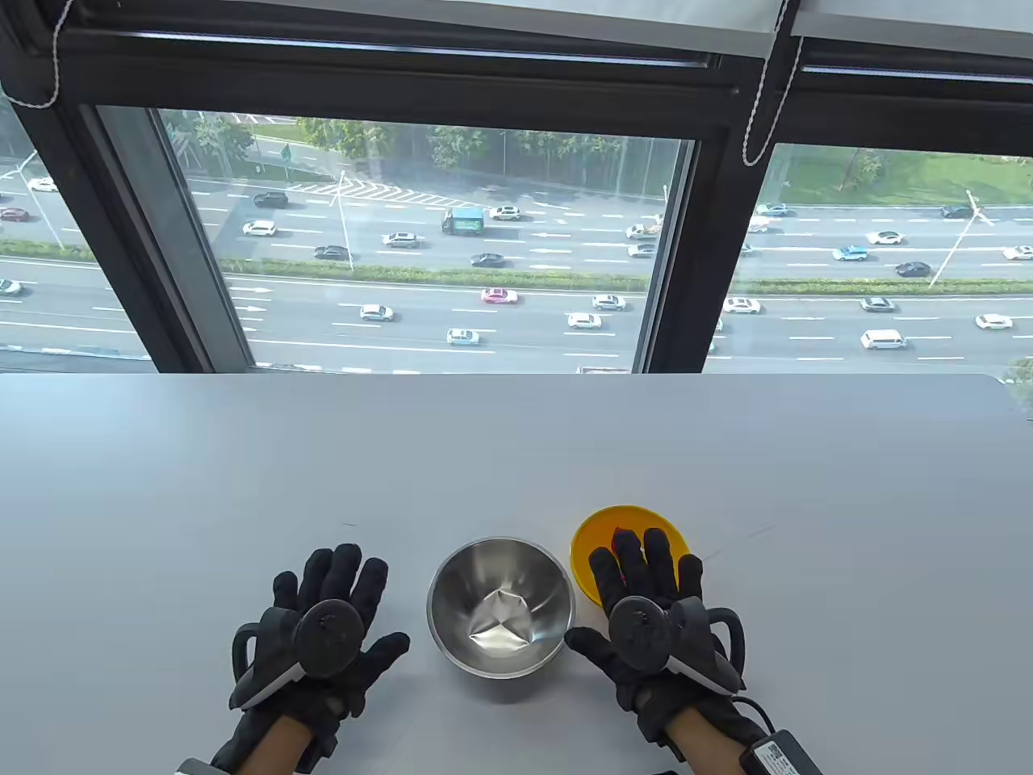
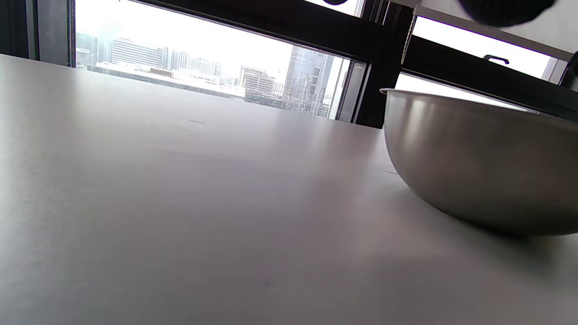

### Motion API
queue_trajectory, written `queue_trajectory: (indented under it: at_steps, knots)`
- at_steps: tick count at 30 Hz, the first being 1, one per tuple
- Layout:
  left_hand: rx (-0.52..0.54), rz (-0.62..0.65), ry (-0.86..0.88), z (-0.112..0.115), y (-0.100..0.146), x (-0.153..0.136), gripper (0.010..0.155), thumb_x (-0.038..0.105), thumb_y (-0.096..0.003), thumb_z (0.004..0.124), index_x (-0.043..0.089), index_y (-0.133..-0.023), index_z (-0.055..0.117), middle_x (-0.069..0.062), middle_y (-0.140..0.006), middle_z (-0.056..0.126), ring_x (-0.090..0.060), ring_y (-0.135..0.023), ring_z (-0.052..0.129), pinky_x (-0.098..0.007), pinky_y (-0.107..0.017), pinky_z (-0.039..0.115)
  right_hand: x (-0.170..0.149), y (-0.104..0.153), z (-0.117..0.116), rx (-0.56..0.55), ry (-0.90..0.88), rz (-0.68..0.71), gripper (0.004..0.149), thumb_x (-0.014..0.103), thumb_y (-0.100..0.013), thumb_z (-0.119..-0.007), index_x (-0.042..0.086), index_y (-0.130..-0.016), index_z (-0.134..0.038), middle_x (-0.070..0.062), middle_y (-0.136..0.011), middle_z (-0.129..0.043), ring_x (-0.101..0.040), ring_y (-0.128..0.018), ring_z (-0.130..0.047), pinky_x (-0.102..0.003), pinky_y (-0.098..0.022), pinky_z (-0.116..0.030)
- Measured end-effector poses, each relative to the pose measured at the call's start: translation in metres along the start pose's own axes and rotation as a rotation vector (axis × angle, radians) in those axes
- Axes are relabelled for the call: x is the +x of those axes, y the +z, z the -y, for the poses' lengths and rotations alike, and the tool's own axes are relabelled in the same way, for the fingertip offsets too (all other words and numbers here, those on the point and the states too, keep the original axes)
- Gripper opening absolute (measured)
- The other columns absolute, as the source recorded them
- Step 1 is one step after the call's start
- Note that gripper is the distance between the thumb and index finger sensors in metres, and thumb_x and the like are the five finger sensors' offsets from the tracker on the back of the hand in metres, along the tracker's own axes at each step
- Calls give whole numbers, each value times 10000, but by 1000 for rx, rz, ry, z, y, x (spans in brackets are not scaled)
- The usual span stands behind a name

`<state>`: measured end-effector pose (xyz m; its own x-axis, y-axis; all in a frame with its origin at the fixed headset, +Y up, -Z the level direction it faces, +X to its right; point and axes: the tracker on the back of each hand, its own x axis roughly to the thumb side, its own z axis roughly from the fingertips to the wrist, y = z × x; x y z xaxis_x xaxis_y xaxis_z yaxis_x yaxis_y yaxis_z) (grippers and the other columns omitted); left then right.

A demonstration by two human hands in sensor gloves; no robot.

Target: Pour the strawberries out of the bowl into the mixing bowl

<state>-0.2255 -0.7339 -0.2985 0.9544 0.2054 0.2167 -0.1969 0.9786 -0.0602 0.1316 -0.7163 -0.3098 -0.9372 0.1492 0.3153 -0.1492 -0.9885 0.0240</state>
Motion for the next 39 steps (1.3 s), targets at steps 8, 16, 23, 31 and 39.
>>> queue_trajectory:
  at_steps: [8,16,23,31,39]
  knots:
    - [-9,-3,-4,1,0,1,904,710,-388,626,295,-1107,268,-71,-1196,101,-440,-1115,140,-730,-692,120,0,0,1,-2,4,-2,892,699,-380,-609,267,-1080,-265,-82,-1152,-79,-421,-1046,-55,-739,-675,-136]
    - [-23,-6,-3,2,0,1,903,710,-388,627,295,-1107,271,-72,-1196,102,-439,-1115,142,-731,-693,122,-1,0,1,-2,-13,-4,886,696,-383,-612,261,-1080,-281,-92,-1152,-94,-430,-1053,-93,-741,-678,-157]
    - [-25,-7,-1,2,0,0,901,709,-389,627,295,-1107,273,-71,-1196,103,-440,-1115,142,-731,-694,122,-6,-1,4,-13,-47,-15,879,694,-386,-613,257,-1080,-296,-100,-1154,-111,-439,-1060,-135,-743,-678,-167]
    - [-23,-4,0,2,-1,0,901,708,-389,629,294,-1107,273,-72,-1195,103,-440,-1115,143,-730,-694,124,-23,1,17,-70,-112,-60,874,691,-389,-618,249,-1079,-312,-112,-1154,-136,-449,-1066,-199,-745,-680,-199]
    - [-18,-8,5,2,-1,-1,900,706,-389,630,295,-1107,274,-71,-1196,103,-439,-1116,142,-730,-695,124,-53,3,27,-113,-185,-144,866,687,-392,-623,245,-1077,-333,-126,-1153,-161,-459,-1066,-273,-744,-685,-243]
